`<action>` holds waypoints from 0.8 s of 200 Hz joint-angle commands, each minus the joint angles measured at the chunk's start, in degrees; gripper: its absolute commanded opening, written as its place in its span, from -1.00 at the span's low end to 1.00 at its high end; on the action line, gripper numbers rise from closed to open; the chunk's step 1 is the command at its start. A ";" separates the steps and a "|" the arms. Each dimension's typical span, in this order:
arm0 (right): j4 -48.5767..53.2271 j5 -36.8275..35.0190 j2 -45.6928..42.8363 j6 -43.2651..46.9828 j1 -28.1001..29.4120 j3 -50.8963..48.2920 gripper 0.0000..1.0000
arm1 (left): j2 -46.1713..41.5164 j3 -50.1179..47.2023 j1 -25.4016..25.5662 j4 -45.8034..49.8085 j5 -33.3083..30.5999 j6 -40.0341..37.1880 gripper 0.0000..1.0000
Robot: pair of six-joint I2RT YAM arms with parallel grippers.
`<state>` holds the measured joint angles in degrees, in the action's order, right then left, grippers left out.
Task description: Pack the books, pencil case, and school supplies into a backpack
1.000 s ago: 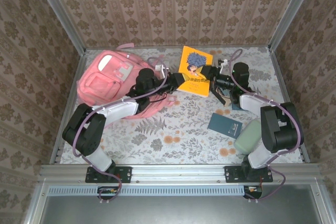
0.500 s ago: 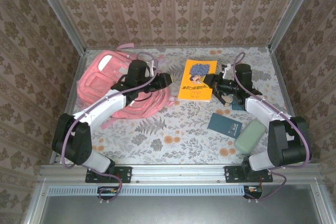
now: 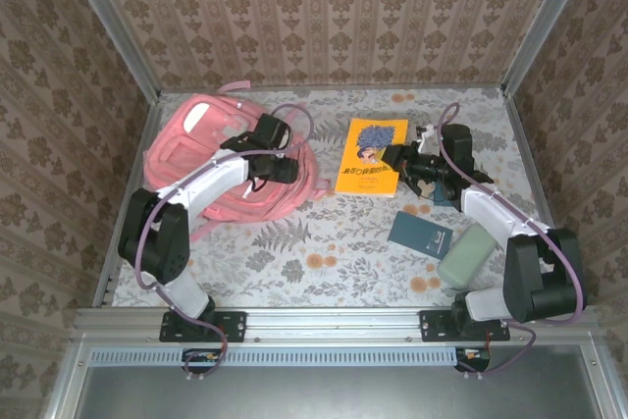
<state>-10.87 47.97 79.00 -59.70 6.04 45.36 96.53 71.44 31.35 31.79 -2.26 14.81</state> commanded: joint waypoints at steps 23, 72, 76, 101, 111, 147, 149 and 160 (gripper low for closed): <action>-2.92 0.73 -3.39 0.55 0.02 -0.98 -1.00 | 4.72 2.73 1.42 4.67 -10.67 -4.67 0.05; -4.39 0.64 -3.62 -0.44 0.11 -2.11 -1.00 | 7.95 4.12 3.52 6.40 -19.05 -7.84 -0.61; -4.63 0.64 -3.62 -0.56 0.11 -2.25 -1.00 | 8.05 4.15 3.61 6.44 -19.39 -7.91 -0.72; -6.48 0.22 -3.86 -1.98 0.44 -2.98 -1.00 | 6.47 4.74 3.63 7.15 -20.35 -7.54 -1.00; -7.50 -0.01 -3.88 -2.51 0.95 -3.17 -1.00 | 4.59 5.34 3.63 7.74 -20.01 -7.11 -1.00; -11.24 -1.91 -2.36 -4.71 4.26 -3.00 -1.00 | -2.57 10.52 3.24 11.29 -17.91 -5.47 -1.00; -11.60 -2.11 -2.25 -4.92 4.44 -2.93 -1.00 | -2.84 10.73 3.20 11.41 -17.74 -5.31 -1.00; -13.58 -2.82 -1.07 -6.04 5.69 -2.83 -1.00 | -5.26 12.22 2.71 11.76 -16.36 -4.89 -1.00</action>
<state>-15.79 46.41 77.43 -63.02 9.45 42.15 99.24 78.00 34.94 41.43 -19.31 8.54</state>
